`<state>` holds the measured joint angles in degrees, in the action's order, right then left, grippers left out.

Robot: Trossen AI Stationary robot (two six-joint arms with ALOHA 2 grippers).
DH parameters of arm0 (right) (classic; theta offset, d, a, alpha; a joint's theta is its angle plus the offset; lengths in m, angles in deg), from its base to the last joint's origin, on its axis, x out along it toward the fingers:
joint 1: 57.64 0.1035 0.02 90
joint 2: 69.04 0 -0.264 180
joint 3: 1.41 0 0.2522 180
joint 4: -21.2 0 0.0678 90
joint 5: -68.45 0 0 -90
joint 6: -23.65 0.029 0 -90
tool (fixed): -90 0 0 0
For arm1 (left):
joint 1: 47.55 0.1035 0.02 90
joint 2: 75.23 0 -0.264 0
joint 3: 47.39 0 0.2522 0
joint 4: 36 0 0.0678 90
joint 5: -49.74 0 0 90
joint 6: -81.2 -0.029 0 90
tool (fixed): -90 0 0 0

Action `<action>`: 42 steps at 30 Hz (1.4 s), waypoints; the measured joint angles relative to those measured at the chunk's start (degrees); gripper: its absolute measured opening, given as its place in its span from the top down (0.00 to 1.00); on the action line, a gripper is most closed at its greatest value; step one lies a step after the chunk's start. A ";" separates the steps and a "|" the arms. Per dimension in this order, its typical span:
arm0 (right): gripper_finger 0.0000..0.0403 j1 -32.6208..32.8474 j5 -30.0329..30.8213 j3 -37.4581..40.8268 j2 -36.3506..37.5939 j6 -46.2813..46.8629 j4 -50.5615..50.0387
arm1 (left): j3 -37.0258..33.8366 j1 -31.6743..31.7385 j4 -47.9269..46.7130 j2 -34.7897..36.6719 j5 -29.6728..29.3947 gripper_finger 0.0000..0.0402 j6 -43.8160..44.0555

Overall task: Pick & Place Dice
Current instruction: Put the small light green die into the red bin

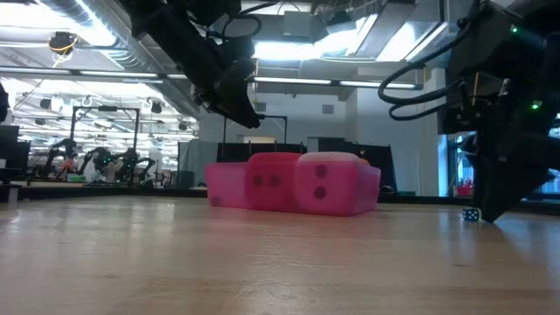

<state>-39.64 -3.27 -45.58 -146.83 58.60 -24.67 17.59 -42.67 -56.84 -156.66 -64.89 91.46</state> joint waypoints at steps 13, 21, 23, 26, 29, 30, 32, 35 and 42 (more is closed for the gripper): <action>0.50 -0.07 2.64 0.11 -0.62 -1.05 1.81 | 0.00 -0.02 0.67 0.00 0.00 0.76 -0.04; 0.64 -0.11 1.01 0.11 -0.62 -0.94 2.12 | 0.04 -0.02 1.53 0.00 0.17 0.76 -0.02; 0.67 -0.11 0.57 0.11 -0.62 -0.92 2.27 | 0.04 -0.02 1.53 0.00 0.19 0.76 -0.03; 0.72 -0.11 0.36 0.11 -0.62 -0.93 2.29 | 0.04 -0.07 1.53 0.00 0.20 0.76 -0.02; 0.77 -0.11 0.20 0.11 -0.62 -0.93 2.23 | 0.04 -0.09 1.52 0.00 0.25 0.76 0.00; 0.78 -0.11 0.10 0.11 -0.62 -0.94 2.22 | 0.04 -0.09 1.52 0.00 0.26 0.76 -0.01; 0.81 -0.11 0.01 0.11 -0.62 -1.03 2.16 | 0.04 -0.09 1.51 0.00 0.26 0.76 -0.02; 0.85 -0.11 -0.07 0.11 -0.58 -1.12 2.13 | 0.04 -0.09 1.51 0.00 0.28 0.76 -0.02; 0.84 -0.11 -5.84 0.20 -0.60 -3.75 8.42 | 0.04 -0.09 1.51 0.00 0.28 0.76 -0.02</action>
<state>-39.75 -9.11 -45.38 -147.43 54.85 -16.25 17.63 -42.76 -55.33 -156.66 -64.60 91.44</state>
